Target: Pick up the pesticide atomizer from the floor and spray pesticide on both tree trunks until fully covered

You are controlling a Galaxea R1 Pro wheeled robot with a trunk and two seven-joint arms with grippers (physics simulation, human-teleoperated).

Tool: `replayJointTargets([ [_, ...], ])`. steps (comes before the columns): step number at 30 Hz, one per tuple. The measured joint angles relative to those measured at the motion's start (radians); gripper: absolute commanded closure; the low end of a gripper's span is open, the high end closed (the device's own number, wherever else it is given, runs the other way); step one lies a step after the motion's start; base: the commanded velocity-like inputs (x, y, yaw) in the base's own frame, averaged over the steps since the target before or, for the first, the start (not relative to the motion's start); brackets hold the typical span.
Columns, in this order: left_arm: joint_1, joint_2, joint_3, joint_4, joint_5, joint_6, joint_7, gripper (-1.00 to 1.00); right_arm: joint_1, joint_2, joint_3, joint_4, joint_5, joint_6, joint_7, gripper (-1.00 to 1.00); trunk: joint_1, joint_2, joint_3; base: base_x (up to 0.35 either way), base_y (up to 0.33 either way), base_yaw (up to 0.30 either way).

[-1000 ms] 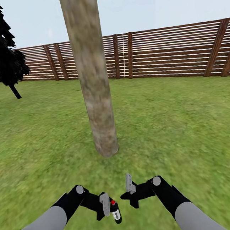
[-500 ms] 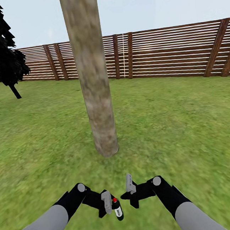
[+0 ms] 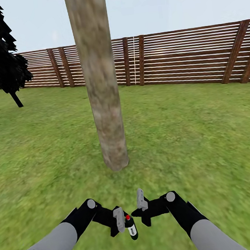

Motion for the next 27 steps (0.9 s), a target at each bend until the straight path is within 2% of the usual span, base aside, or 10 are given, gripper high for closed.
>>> replayJointTargets([
  [11,-0.001,-0.012,0.001,-0.001,0.0,0.002,0.0,1.0,0.0,0.0,0.0,0.0,0.0,0.0,0.0,1.0,0.0,0.0,0.0,0.0,0.0,0.0],
  [20,-0.001,-0.009,0.001,0.002,0.001,0.003,0.0,1.0,0.0,0.0,0.0,0.0,0.0,0.0,0.0,1.0,0.0,0.0,0.0,0.0,0.0,0.0],
  [24,-0.001,0.012,-0.001,0.011,-0.002,-0.002,0.0,1.0,0.0,0.0,0.0,0.0,0.0,0.0,0.0,1.0,0.0,0.0,0.0,0.0,0.0,0.0],
  [27,0.0,0.071,-0.003,0.015,-0.006,-0.004,0.0,1.0,0.0,0.0,0.0,0.0,0.0,0.0,0.0,1.0,0.0,0.0,0.0,0.0,0.0,0.0],
])
